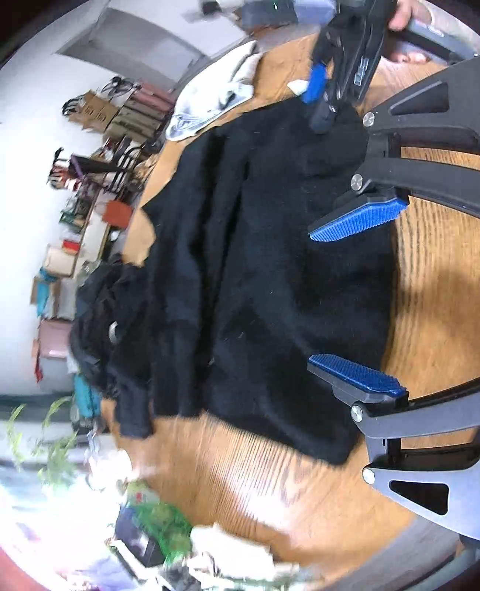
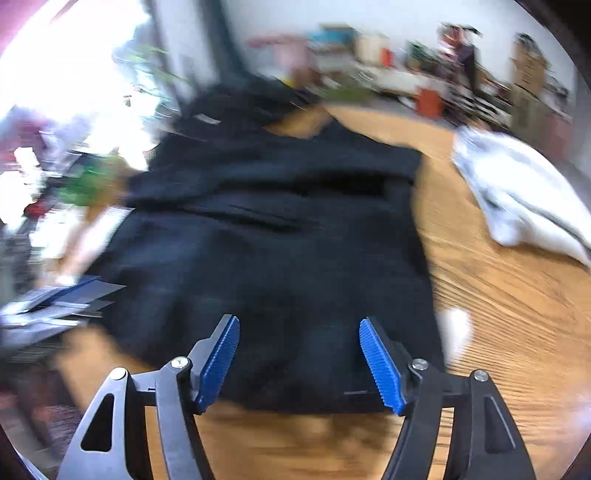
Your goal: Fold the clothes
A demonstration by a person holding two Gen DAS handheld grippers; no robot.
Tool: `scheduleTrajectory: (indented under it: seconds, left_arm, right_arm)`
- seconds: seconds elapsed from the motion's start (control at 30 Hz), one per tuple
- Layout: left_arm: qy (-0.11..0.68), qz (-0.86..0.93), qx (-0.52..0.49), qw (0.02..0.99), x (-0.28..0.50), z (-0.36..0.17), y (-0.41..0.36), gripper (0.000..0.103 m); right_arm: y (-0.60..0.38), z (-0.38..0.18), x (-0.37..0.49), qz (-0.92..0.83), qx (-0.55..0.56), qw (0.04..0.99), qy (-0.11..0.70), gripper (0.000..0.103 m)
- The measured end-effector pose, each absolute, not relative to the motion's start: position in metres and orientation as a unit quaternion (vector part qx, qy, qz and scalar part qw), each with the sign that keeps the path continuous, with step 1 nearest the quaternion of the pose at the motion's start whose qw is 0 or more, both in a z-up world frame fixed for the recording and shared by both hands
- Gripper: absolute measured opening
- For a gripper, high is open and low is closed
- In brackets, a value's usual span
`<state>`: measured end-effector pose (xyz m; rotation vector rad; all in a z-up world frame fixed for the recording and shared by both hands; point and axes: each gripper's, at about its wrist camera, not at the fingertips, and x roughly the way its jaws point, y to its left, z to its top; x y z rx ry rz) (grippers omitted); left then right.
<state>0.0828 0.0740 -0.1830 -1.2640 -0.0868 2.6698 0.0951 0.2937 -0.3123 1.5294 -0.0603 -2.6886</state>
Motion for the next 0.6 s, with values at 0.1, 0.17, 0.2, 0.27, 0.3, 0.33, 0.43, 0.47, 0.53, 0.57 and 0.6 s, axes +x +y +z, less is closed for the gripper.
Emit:
scheduleTrajectory:
  seconds: [0.1,0.17,0.2,0.27,0.3,0.33,0.43,0.47,0.53,0.57,0.6]
  left_arm:
    - [-0.026,0.906,-0.416,0.077,0.099,-0.164,0.072,0.072]
    - [-0.037,0.909,-0.406,0.085,0.109,-0.153,0.071,0.074]
    - [-0.038,0.91,-0.401,0.092,0.114,-0.149,0.072,0.076]
    - [-0.038,0.913,-0.392,0.106,0.123,-0.142,0.074,0.077]
    - [-0.036,0.913,-0.393,0.107,0.126,-0.141,0.075,0.077]
    - [-0.034,0.912,-0.395,0.105,0.128,-0.14,0.076,0.077]
    - [-0.029,0.91,-0.401,0.098,0.133,-0.137,0.077,0.077]
    - [-0.029,0.91,-0.403,0.098,0.134,-0.136,0.078,0.077]
    - [-0.025,0.909,-0.405,0.097,0.137,-0.133,0.078,0.077]
    - [-0.022,0.909,-0.405,0.097,0.139,-0.131,0.079,0.077]
    - [-0.019,0.91,-0.403,0.097,0.141,-0.129,0.08,0.077]
  right_arm:
    - [0.297,-0.307,0.101,-0.866,0.498,0.029,-0.029,0.065]
    - [0.293,-0.292,0.11,-0.874,0.483,0.041,-0.029,0.069]
    - [0.289,-0.284,0.116,-0.879,0.475,0.045,-0.024,0.071]
    - [0.281,-0.267,0.128,-0.887,0.458,0.051,-0.014,0.078]
    - [0.276,-0.26,0.136,-0.89,0.451,0.057,-0.01,0.08]
    - [0.271,-0.253,0.143,-0.893,0.445,0.063,-0.007,0.084]
    - [0.256,-0.24,0.16,-0.895,0.438,0.085,0.002,0.086]
    - [0.253,-0.235,0.166,-0.897,0.434,0.086,0.007,0.087]
    - [0.25,-0.227,0.178,-0.901,0.425,0.082,0.018,0.087]
    - [0.25,-0.224,0.183,-0.903,0.421,0.079,0.023,0.087]
    - [0.25,-0.22,0.187,-0.906,0.416,0.074,0.029,0.087]
